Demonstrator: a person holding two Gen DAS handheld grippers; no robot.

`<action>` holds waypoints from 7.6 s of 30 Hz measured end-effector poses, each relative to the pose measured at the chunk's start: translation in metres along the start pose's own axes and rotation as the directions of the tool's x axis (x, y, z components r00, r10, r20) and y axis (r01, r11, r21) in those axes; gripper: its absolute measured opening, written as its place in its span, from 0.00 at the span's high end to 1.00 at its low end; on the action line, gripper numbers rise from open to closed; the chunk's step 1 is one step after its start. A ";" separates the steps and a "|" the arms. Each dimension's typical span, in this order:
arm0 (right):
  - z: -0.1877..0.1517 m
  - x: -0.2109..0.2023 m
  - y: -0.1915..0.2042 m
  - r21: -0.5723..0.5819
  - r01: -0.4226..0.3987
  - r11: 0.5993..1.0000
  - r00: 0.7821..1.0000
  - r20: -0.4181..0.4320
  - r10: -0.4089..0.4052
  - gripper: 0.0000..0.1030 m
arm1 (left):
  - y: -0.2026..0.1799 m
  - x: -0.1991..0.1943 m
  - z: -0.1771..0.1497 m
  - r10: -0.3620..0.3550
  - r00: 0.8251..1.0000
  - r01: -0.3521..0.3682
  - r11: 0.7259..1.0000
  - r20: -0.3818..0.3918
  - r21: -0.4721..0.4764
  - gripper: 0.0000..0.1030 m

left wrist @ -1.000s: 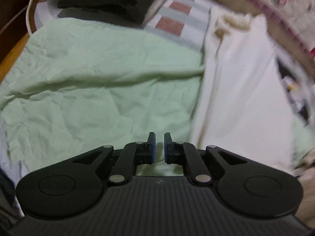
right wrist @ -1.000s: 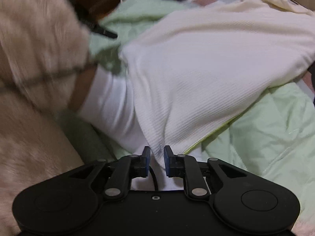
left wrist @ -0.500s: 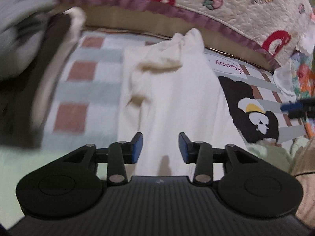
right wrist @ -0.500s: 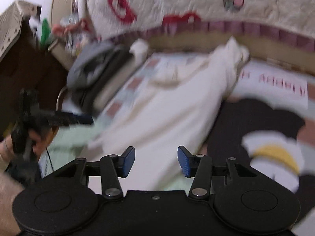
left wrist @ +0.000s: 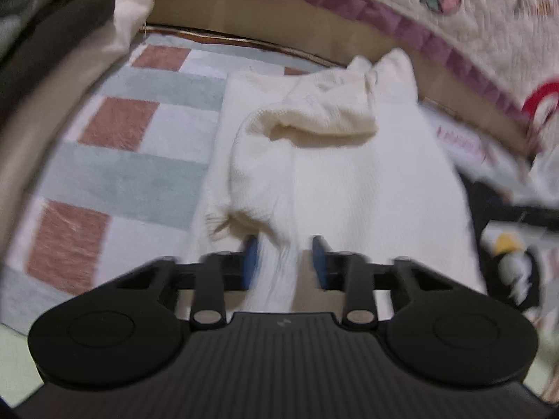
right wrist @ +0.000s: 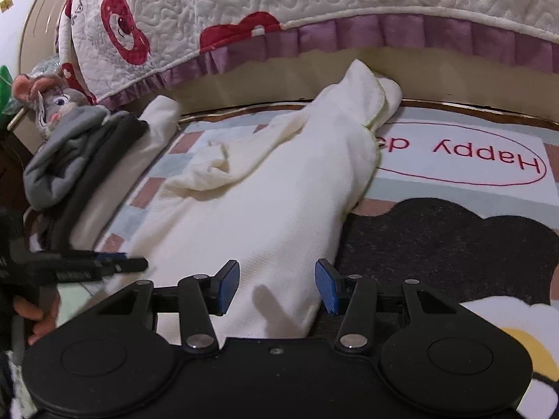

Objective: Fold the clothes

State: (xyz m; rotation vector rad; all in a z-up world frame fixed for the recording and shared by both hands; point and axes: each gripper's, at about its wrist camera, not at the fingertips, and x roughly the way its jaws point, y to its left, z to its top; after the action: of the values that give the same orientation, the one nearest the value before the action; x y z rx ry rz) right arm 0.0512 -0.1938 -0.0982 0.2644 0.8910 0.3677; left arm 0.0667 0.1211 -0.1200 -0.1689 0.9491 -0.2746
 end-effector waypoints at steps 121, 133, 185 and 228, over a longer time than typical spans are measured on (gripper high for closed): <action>-0.201 -0.089 0.091 0.396 -0.320 0.860 0.856 -0.267 0.442 0.43 | 0.077 -0.176 -0.244 -0.128 0.990 0.098 0.917 -0.052 -0.386 0.24; -0.199 -0.089 0.100 0.365 -0.395 0.843 0.846 -0.213 0.488 0.79 | 0.070 -0.181 -0.237 -0.260 0.965 0.255 0.887 0.040 -0.386 0.89; -0.031 0.009 0.058 -0.443 -0.068 0.894 0.988 0.096 0.123 0.56 | 0.036 -0.010 -0.033 -0.047 0.995 0.057 0.992 0.090 -0.113 0.42; 0.038 0.052 -0.055 0.139 -0.330 0.934 0.941 0.130 0.313 0.82 | 0.028 0.002 0.032 -0.018 0.992 0.000 0.989 0.122 0.145 0.96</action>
State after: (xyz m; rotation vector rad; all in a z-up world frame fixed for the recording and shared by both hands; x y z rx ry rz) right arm 0.1219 -0.2242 -0.1322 0.5779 0.7726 0.5826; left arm 0.0988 0.1477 -0.1105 -0.0560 0.8030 -0.3364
